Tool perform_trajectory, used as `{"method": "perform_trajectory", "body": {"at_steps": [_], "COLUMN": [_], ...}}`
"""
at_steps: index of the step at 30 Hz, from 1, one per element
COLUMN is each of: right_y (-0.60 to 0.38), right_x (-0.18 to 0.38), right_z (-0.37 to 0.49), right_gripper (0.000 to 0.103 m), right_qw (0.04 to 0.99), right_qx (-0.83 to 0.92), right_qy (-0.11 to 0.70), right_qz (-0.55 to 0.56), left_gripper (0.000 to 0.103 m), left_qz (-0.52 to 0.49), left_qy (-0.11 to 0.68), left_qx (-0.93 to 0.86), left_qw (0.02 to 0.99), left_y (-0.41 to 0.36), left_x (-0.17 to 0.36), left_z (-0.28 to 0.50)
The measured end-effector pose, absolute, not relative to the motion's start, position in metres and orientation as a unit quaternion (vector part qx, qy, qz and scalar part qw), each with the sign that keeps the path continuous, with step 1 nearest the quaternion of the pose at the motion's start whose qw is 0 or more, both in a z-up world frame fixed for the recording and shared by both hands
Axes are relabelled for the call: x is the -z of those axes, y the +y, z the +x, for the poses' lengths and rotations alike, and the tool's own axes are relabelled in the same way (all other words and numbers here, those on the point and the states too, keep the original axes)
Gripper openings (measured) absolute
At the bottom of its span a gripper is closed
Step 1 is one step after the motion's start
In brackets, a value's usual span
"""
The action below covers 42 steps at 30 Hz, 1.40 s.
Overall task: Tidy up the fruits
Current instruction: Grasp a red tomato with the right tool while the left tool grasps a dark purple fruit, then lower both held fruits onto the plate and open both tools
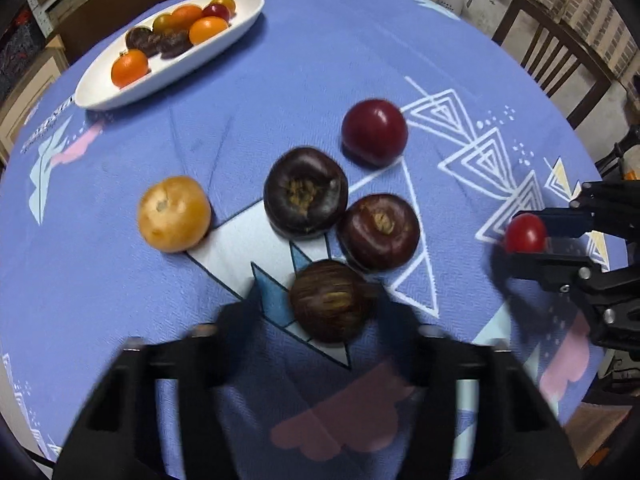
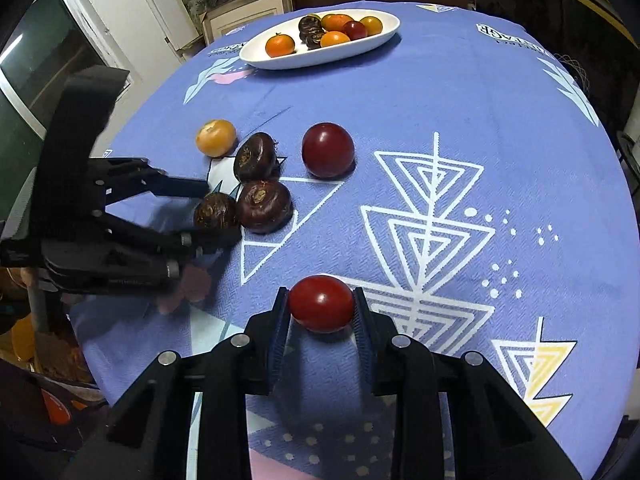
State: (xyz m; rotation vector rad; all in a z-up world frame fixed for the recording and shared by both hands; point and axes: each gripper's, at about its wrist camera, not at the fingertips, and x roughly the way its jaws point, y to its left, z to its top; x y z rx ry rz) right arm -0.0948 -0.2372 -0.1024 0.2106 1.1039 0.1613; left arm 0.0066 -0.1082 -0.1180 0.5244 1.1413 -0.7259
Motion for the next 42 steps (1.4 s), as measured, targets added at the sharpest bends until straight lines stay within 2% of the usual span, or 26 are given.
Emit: {"method": "perform_trajectory", "body": {"at_steps": [14,31,36,42], "right_y": [-0.221,-0.234,-0.258,-0.272], "right_x": [0.079,-0.028,-0.048,-0.044], "right_z": [-0.069,0.029,0.061,0.095], "right_gripper": [0.031,0.031,0.031,0.031], "right_qw": [0.85,0.904,0.919,0.922], "right_qx": [-0.11,-0.135,-0.106,-0.092], "right_qy": [0.506,0.386,0.352,0.342], "right_qz": [0.102,0.128,0.14,0.155], "left_gripper": [0.041,0.042,0.042,0.042], "left_qz": [0.214,0.209,0.207,0.193], "left_qy": [0.502,0.424,0.418,0.43], "left_qx": [0.303,0.246,0.237,0.229], "left_qw": [0.781,0.846,0.852,0.852], "left_y": [-0.071,-0.056,-0.062,-0.073], "left_x": [0.067,-0.015,-0.022,-0.014], "left_z": [0.029,0.101,0.127,0.167]}}
